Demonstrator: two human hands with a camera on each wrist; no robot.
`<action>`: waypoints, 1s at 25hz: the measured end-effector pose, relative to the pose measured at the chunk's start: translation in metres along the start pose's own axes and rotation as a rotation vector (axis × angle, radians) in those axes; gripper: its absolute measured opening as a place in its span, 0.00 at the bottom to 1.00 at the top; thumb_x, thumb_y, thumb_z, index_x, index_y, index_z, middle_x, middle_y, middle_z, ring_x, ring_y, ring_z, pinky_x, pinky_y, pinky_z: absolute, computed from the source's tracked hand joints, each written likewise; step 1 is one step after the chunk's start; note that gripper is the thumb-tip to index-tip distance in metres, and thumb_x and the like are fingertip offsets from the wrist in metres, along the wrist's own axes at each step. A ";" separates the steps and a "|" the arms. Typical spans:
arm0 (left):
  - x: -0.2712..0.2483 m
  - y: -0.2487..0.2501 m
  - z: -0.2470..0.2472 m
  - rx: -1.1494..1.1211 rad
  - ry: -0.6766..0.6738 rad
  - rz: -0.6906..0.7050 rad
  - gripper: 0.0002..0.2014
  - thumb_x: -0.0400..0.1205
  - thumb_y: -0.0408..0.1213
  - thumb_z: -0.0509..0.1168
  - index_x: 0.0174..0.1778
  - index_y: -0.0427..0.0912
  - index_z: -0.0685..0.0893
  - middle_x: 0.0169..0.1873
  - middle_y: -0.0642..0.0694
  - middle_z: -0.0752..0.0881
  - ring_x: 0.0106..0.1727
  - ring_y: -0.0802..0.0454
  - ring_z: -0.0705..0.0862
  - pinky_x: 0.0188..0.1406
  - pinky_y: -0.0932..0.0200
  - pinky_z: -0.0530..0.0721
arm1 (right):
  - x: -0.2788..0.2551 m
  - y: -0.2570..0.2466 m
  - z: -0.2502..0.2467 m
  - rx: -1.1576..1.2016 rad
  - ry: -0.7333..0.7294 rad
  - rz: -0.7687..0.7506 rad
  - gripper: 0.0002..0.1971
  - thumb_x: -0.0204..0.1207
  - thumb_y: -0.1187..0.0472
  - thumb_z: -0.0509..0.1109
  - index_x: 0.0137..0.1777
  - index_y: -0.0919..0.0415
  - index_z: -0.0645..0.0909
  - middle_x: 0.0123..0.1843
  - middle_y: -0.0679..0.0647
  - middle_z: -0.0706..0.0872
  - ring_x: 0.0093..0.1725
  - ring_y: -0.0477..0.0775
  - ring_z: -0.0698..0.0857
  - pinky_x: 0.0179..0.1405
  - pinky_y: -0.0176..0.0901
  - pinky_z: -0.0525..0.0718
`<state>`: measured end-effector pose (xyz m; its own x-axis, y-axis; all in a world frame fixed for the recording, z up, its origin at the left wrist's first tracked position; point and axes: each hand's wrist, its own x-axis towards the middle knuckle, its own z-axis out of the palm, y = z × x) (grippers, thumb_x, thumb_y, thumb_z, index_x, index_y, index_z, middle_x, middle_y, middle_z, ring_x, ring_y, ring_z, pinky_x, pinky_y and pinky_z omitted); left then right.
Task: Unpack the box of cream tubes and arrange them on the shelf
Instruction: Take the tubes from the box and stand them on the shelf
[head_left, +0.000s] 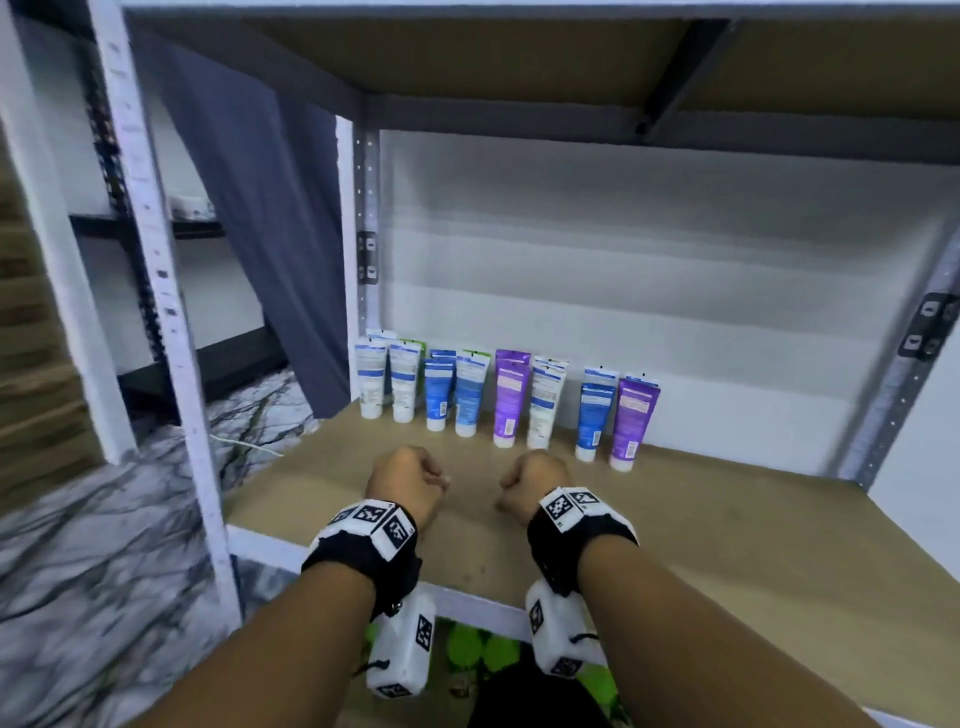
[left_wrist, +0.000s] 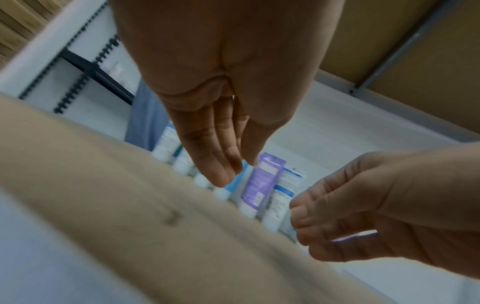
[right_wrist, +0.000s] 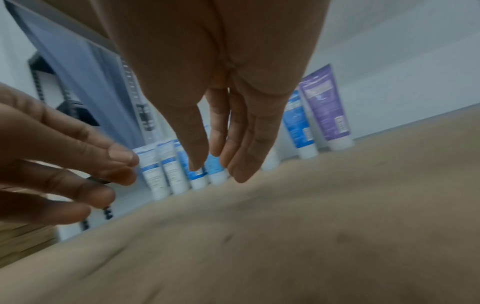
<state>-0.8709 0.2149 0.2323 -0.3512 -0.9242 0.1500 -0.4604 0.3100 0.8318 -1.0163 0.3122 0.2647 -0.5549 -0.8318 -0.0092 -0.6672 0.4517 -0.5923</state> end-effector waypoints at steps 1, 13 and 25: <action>-0.011 -0.016 -0.019 0.004 0.015 -0.036 0.04 0.71 0.35 0.74 0.33 0.42 0.85 0.28 0.46 0.89 0.36 0.44 0.90 0.41 0.49 0.90 | -0.013 -0.017 0.015 0.015 -0.030 -0.025 0.11 0.70 0.59 0.79 0.51 0.60 0.89 0.55 0.54 0.89 0.55 0.52 0.86 0.56 0.35 0.81; -0.142 -0.217 -0.161 0.389 0.080 -0.458 0.05 0.77 0.36 0.73 0.37 0.39 0.89 0.37 0.38 0.88 0.43 0.42 0.87 0.46 0.51 0.88 | -0.103 -0.132 0.243 0.058 -0.428 -0.275 0.07 0.64 0.65 0.80 0.31 0.60 0.84 0.35 0.53 0.87 0.40 0.53 0.87 0.46 0.41 0.86; -0.229 -0.441 -0.147 0.361 0.003 -0.978 0.27 0.71 0.57 0.59 0.43 0.35 0.88 0.47 0.32 0.89 0.53 0.33 0.87 0.47 0.54 0.83 | -0.120 -0.089 0.480 -0.344 -0.913 -0.280 0.03 0.69 0.62 0.76 0.37 0.55 0.85 0.51 0.54 0.91 0.54 0.54 0.89 0.57 0.37 0.84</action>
<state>-0.4674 0.2568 -0.0906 0.3081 -0.8082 -0.5019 -0.7596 -0.5266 0.3817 -0.6517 0.2173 -0.0683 0.1386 -0.7857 -0.6029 -0.9020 0.1512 -0.4044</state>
